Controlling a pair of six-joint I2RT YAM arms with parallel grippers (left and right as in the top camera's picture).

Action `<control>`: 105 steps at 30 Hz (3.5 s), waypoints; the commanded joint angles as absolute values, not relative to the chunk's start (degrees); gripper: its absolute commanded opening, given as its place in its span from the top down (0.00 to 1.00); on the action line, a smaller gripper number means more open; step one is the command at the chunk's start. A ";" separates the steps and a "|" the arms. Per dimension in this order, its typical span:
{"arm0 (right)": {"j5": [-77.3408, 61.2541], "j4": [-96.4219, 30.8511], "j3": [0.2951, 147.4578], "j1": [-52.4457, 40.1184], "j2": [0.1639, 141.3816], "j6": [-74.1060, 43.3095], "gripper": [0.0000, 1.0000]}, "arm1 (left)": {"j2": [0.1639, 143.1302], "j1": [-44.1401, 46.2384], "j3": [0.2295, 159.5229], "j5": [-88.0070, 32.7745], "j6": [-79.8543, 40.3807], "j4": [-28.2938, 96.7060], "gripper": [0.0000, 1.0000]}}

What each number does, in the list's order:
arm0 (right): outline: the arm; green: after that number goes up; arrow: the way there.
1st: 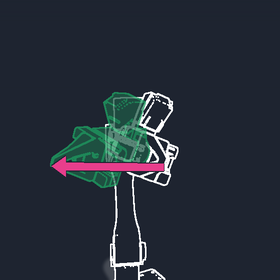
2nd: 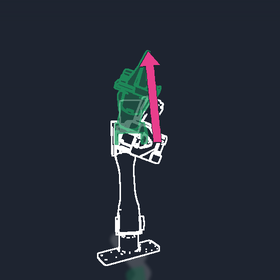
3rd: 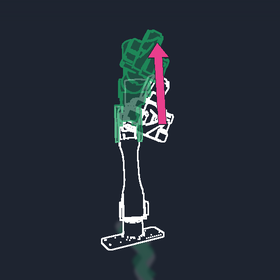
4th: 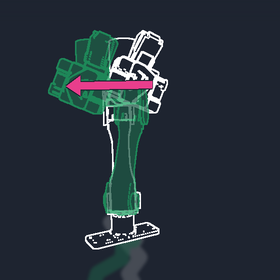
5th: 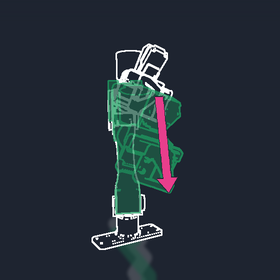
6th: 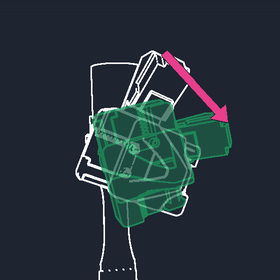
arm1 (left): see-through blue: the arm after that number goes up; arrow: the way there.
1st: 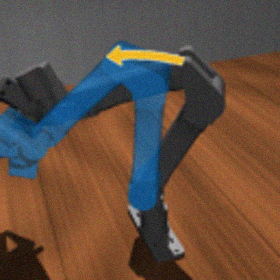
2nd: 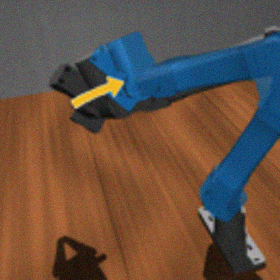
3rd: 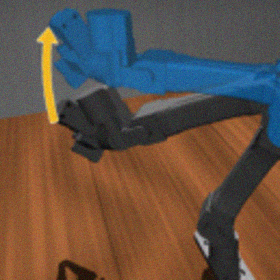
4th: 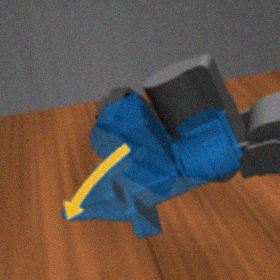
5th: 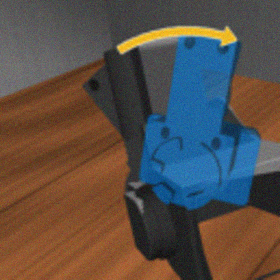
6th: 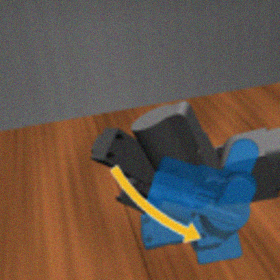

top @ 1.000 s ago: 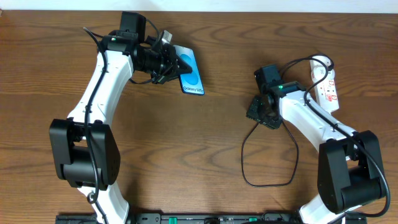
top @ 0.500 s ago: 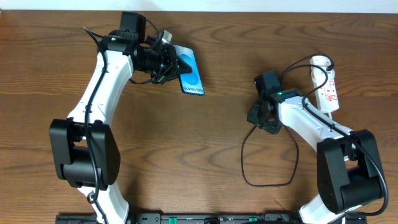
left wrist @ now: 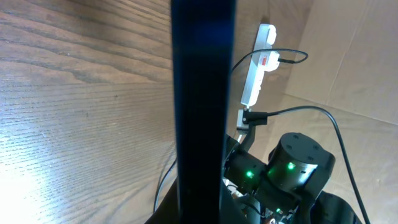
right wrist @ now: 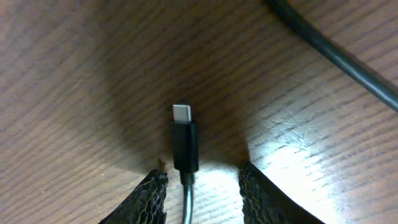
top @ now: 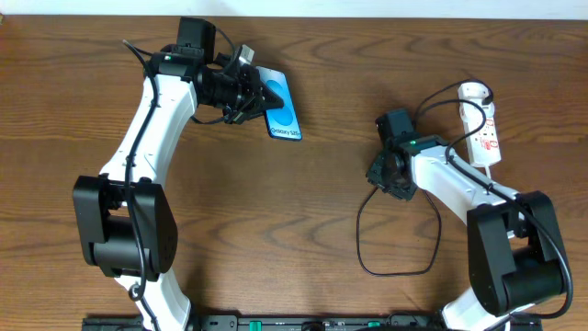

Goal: Plug charger to phone and switch on socket
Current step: 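Lower the right gripper and close it on the black USB-C plug, then lift the USB-C plug with the right gripper toward the phone's bottom edge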

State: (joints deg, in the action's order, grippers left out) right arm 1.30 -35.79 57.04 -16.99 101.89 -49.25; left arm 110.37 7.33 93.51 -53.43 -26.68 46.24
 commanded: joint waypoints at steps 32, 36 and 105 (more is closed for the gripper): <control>2.44 -33.56 55.37 -16.91 102.35 -50.78 0.84 | 108.88 7.42 93.58 -54.30 -25.32 46.26 0.93; 2.44 -33.34 55.37 -16.91 102.35 -50.76 0.92 | 108.88 7.42 93.58 -54.30 -25.32 46.26 0.93; -58.02 -4.99 55.51 -18.46 64.03 -43.90 0.99 | 98.48 12.73 93.60 -86.30 -53.87 -10.41 0.92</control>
State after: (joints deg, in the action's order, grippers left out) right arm -58.63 -5.15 55.33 -17.32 64.12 -42.83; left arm 98.89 12.86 92.51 -86.26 -55.51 -10.07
